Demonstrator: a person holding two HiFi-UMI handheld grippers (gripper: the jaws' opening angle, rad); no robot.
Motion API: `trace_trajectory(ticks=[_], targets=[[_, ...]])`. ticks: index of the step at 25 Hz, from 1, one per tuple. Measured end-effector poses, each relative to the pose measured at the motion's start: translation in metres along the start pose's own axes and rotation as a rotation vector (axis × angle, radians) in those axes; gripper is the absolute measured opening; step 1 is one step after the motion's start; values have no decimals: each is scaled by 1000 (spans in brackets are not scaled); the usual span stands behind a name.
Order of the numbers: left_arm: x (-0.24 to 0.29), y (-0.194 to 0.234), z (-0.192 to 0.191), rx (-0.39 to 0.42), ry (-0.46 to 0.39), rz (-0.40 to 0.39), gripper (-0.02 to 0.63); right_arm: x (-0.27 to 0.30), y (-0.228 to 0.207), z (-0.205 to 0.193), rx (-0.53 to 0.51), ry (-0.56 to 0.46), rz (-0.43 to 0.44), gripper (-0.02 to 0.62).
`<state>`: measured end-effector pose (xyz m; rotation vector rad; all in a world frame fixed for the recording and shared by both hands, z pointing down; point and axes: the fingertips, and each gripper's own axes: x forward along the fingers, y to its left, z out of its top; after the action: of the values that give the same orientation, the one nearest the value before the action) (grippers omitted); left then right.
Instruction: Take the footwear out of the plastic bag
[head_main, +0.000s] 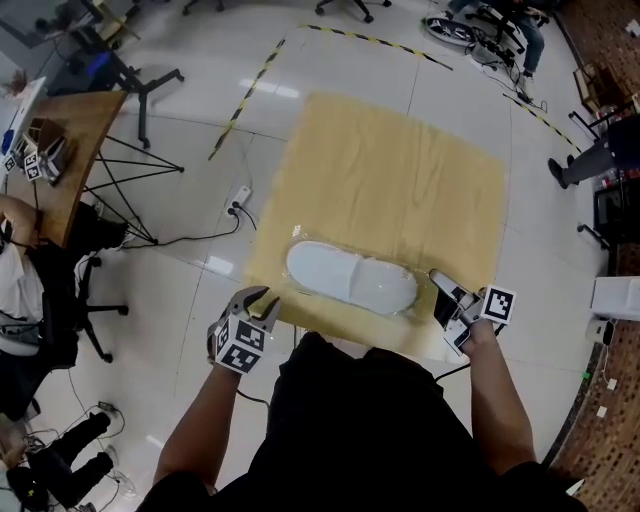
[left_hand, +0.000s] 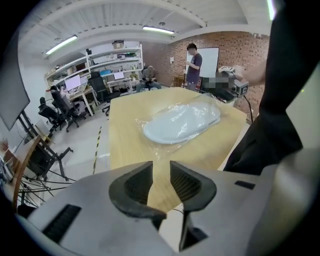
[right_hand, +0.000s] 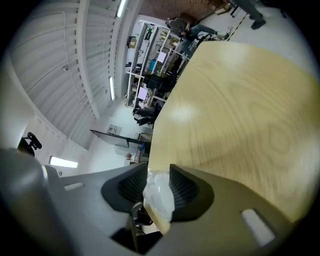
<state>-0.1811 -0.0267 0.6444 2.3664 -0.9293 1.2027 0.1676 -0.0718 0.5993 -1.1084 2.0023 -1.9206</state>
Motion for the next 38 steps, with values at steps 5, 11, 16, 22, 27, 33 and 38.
trace_trajectory(ticks=[5, 11, 16, 22, 27, 33, 38], targets=[[-23, 12, 60, 12, -103, -19, 112, -41, -4, 15, -87, -66, -33, 123], [32, -38, 126, 652, 42, -256, 107, -35, 11, -1, -274, 6, -61, 112], [65, -74, 119, 866, 214, -468, 92, -39, -6, -10, -637, 139, -336, 114], [68, -83, 106, 867, 190, -413, 50, -31, -39, 1, -905, 246, -527, 149], [65, -88, 108, 829, 144, -373, 32, -7, -47, 10, -810, 270, -453, 163], [62, -81, 110, 821, 123, -354, 25, 11, -38, 22, -756, 256, -401, 3], [63, -77, 106, 793, 111, -338, 15, -19, -48, 43, -655, 132, -495, 32]])
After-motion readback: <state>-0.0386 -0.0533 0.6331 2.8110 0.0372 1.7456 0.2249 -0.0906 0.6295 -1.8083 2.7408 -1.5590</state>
